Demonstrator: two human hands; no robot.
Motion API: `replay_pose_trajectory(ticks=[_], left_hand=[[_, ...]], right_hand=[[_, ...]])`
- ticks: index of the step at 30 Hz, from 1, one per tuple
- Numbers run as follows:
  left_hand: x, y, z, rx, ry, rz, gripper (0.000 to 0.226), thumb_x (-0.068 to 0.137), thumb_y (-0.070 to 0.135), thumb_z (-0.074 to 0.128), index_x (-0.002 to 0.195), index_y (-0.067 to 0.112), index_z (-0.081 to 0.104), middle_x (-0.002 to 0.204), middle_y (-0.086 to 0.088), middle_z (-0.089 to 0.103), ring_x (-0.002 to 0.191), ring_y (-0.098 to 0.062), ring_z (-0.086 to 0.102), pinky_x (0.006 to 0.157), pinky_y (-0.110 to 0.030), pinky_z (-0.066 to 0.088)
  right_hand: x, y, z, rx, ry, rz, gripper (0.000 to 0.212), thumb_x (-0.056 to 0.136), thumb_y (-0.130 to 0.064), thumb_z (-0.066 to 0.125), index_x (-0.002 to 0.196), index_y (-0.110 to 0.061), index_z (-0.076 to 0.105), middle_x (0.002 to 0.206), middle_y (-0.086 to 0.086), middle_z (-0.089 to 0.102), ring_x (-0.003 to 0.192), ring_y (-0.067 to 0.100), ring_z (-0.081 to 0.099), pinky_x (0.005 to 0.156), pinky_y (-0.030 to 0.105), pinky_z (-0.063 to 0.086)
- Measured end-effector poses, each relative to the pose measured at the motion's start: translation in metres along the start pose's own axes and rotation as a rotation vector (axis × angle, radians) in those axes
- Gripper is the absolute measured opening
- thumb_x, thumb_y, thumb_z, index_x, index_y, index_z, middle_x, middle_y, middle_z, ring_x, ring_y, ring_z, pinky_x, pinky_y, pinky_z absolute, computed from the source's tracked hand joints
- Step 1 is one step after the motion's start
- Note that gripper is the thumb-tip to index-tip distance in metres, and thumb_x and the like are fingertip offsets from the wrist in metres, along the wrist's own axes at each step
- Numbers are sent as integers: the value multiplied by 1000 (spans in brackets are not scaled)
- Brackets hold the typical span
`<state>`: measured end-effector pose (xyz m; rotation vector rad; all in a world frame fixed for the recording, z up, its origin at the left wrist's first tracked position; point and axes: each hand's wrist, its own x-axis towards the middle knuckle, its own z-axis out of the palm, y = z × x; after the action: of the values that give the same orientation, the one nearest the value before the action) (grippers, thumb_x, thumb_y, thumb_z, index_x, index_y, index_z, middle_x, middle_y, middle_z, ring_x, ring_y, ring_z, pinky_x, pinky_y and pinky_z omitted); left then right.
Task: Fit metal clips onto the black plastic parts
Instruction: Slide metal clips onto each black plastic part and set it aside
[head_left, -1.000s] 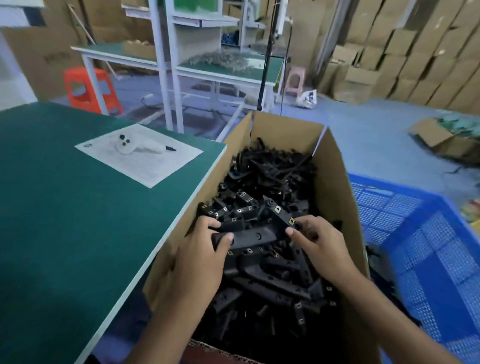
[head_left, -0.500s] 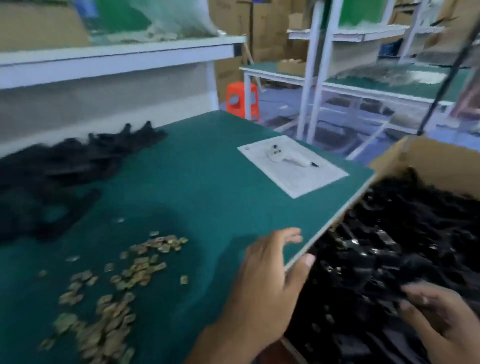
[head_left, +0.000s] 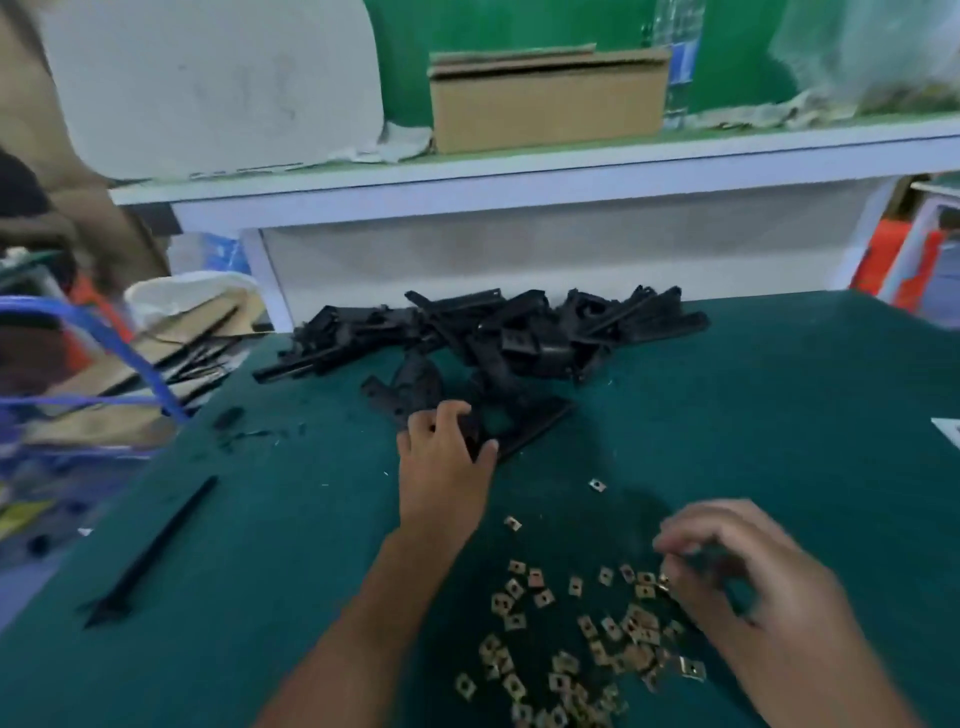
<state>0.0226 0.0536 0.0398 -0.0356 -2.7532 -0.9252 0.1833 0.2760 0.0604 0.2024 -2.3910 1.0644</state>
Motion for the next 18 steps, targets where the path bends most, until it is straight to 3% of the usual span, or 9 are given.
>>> replay_pose_trajectory(ticks=[3,6,8,11,12,14,16,18], left_hand=[[21,-11,13,45,-132,-63,44,99,41,61,139,32,44,134,-8,50,109,-27,54,93,-42,52],[26,-13,17,-50,-17,-47,36,101,28,61,136,27,51,125,-8,62,96,-19,59,74,-27,53],[20,-14,10,-157,141,-36,31,100,24,63,130,25,56,114,1,67,83,-3,57,60,-9,43],[1,-18,-8,-386,343,24,34,95,23,71,124,30,56,97,30,60,86,23,56,65,4,38],[-7,-21,-14,-438,381,35,34,94,25,72,122,33,55,95,32,60,88,24,55,66,3,40],[-21,-31,-21,-598,385,-12,33,92,28,74,118,37,57,97,25,66,88,11,64,71,-8,48],[-31,-44,-22,-907,270,-149,31,88,28,75,115,33,60,103,7,69,83,-4,68,80,-27,57],[-33,-53,-21,-1243,89,-283,32,83,28,73,112,19,64,111,-11,64,89,-14,67,82,-33,57]], right_hand=[[36,3,36,68,-191,75,29,94,-19,67,92,-47,60,107,-26,57,102,-3,54,75,13,45],[58,20,50,-18,-372,85,12,97,-42,63,102,-50,55,108,-31,51,107,-11,47,81,15,39],[58,31,55,15,-639,110,29,86,-65,66,112,-55,56,113,-35,49,108,-13,45,84,17,38],[49,46,59,-8,-892,60,63,64,-86,69,121,-65,52,116,-40,47,112,-11,40,92,21,38],[46,47,60,-35,-910,38,63,63,-87,69,121,-67,52,116,-41,46,115,-10,36,95,22,36],[43,47,66,-84,-880,-21,51,71,-83,67,118,-65,55,115,-39,45,116,-8,34,100,24,33],[42,42,71,-102,-825,-68,34,82,-74,62,111,-55,60,110,-35,48,113,-8,37,99,24,32],[40,38,74,-105,-795,-93,25,88,-66,60,105,-47,60,107,-31,50,109,-9,39,95,21,32]])
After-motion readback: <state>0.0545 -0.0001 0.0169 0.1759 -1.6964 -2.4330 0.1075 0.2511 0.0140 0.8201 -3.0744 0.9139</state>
